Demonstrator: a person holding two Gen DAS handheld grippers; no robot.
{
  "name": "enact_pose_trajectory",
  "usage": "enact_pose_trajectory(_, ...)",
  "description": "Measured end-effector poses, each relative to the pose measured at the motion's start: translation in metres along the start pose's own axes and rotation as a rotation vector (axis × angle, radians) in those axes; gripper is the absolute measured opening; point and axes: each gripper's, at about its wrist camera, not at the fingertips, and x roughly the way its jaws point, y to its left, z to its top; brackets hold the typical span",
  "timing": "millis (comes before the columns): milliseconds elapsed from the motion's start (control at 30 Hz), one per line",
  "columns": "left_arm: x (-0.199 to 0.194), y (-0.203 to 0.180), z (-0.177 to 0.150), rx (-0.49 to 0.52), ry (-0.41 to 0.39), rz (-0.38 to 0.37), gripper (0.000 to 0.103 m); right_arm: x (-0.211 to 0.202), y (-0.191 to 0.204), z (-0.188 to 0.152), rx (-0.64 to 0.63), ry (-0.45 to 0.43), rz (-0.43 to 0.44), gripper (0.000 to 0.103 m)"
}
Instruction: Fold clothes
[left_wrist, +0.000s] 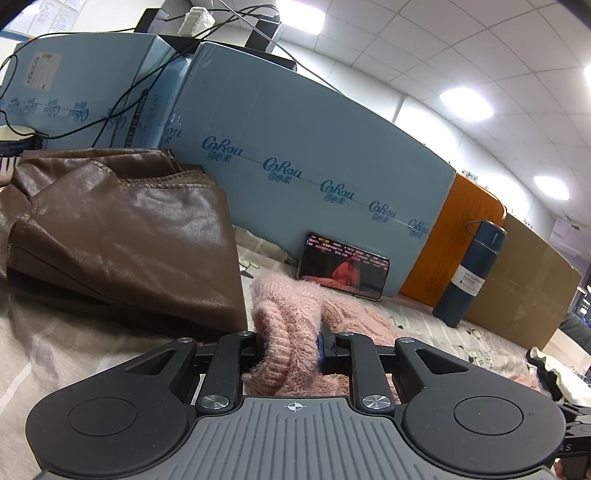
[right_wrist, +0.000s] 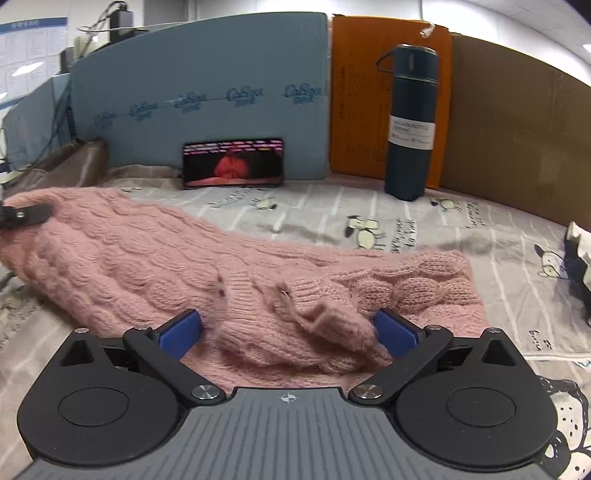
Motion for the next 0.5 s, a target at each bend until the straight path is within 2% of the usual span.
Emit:
enact_pose_trajectory(100, 0.001, 0.0, 0.0, -0.001, 0.004, -0.001, 0.02, -0.001, -0.006, -0.002, 0.026, -0.01, -0.037, 0.089)
enact_pose_trajectory(133, 0.001, 0.001, 0.0, -0.002, 0.005, -0.001, 0.02, -0.002, -0.008, -0.002, 0.041, -0.019, -0.054, 0.076)
enact_pose_trajectory(167, 0.001, 0.001, 0.0, -0.004, 0.006, 0.0, 0.02, -0.004, -0.012, -0.003, 0.058, -0.028, -0.073, 0.059)
enact_pose_trajectory(200, 0.002, 0.001, 0.0, -0.004, 0.008, 0.0, 0.02, -0.005, -0.016, -0.003, 0.078, -0.036, -0.096, 0.05)
enact_pose_trajectory(233, 0.002, 0.001, -0.001, -0.004, 0.011, 0.001, 0.02, -0.006, -0.022, -0.003, 0.104, -0.044, -0.114, 0.036)
enact_pose_trajectory(267, 0.003, 0.001, -0.001, -0.004, 0.013, 0.002, 0.02, -0.007, -0.029, -0.003, 0.14, -0.051, -0.12, 0.026)
enact_pose_trajectory(367, 0.004, -0.002, -0.003, 0.013, 0.02, 0.006, 0.02, -0.014, -0.049, 0.001, 0.237, -0.093, -0.111, 0.017)
enact_pose_trajectory(500, 0.002, -0.006, -0.005, 0.047, 0.002, -0.005, 0.017, -0.03, -0.069, 0.018, 0.284, -0.195, -0.125, 0.016)
